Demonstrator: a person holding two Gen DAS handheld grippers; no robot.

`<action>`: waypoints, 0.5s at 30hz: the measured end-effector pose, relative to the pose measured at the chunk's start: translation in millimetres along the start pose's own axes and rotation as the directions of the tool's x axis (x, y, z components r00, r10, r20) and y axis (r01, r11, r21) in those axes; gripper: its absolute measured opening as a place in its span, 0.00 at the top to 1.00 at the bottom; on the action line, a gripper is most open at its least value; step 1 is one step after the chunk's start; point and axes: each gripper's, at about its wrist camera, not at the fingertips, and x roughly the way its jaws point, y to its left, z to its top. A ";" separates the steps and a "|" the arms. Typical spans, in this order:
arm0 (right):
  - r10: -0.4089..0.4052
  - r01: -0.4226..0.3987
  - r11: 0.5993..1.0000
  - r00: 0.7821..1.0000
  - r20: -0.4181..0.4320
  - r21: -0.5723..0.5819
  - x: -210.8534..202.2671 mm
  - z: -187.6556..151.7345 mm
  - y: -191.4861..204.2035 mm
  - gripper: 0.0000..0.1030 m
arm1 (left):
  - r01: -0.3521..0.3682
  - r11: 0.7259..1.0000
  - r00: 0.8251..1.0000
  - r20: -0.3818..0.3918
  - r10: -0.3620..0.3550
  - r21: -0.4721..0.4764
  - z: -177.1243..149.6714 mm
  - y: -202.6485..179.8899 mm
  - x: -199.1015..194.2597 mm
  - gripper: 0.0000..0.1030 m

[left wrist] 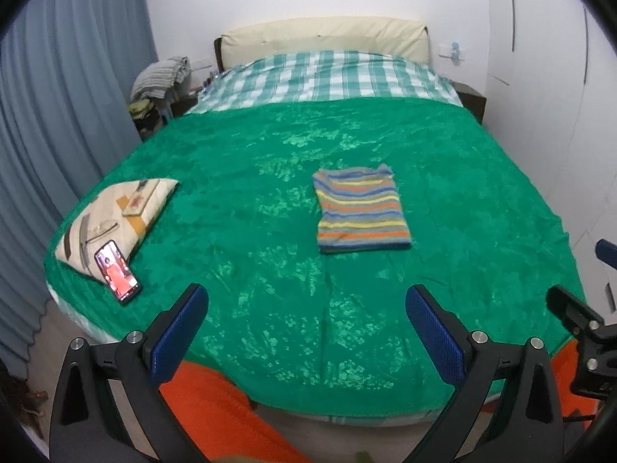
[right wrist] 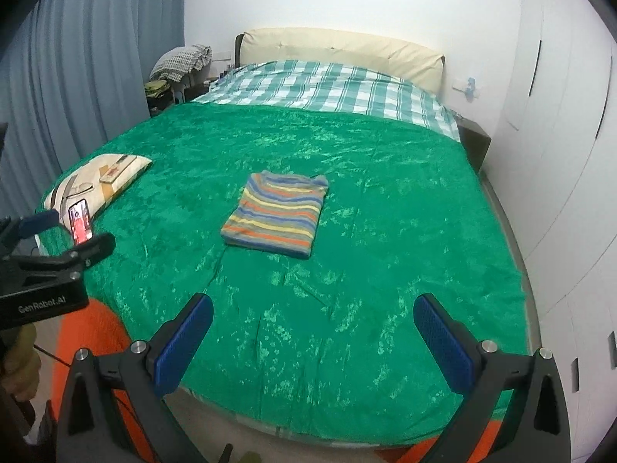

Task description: Fold small clothes

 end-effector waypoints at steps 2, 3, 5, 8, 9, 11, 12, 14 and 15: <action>-0.002 0.002 1.000 1.000 -0.005 0.005 -1.3 -2.1 -0.2 0.01 | 0.015 1.000 1.000 -0.002 -0.015 0.001 -1.0 1.4 -1.1 0.01; -0.001 0.001 1.000 1.000 -0.006 0.008 -1.7 -3.1 -0.2 0.01 | 0.013 1.000 1.000 0.002 -0.013 0.001 -2.5 2.1 -1.5 0.00; 0.004 -0.004 1.000 1.000 -0.008 0.012 -2.1 -4.2 -0.1 0.01 | 0.012 1.000 1.000 0.012 -0.012 0.004 -4.2 1.6 -2.4 0.00; 0.010 -0.010 1.000 1.000 -0.008 0.007 -1.3 -5.2 3.2 0.01 | 0.017 1.000 1.000 0.011 -0.017 0.000 -5.6 0.7 -3.1 0.00; 0.013 -0.013 1.000 1.000 -0.008 0.004 -0.9 -5.3 4.1 0.01 | 0.014 1.000 1.000 0.010 -0.014 -0.001 -6.3 0.3 -2.9 0.00; 0.016 -0.016 1.000 1.000 -0.008 0.003 0.4 -5.6 4.8 0.01 | 0.007 1.000 1.000 0.010 -0.007 -0.004 -6.8 0.1 -2.5 0.00; 0.017 -0.017 1.000 1.000 -0.009 0.003 0.9 -5.9 5.3 0.01 | 0.004 1.000 1.000 0.010 -0.004 -0.003 -6.8 -0.4 -2.4 0.00; 0.019 -0.019 1.000 1.000 -0.009 0.003 1.6 -5.9 5.7 0.01 | -0.002 1.000 1.000 0.014 0.002 0.001 -6.4 -1.4 -3.3 0.00; 0.019 -0.019 1.000 1.000 -0.009 0.004 1.6 -5.9 5.7 0.01 | -0.007 1.000 1.000 0.020 0.007 0.007 -6.3 -2.2 -4.9 0.01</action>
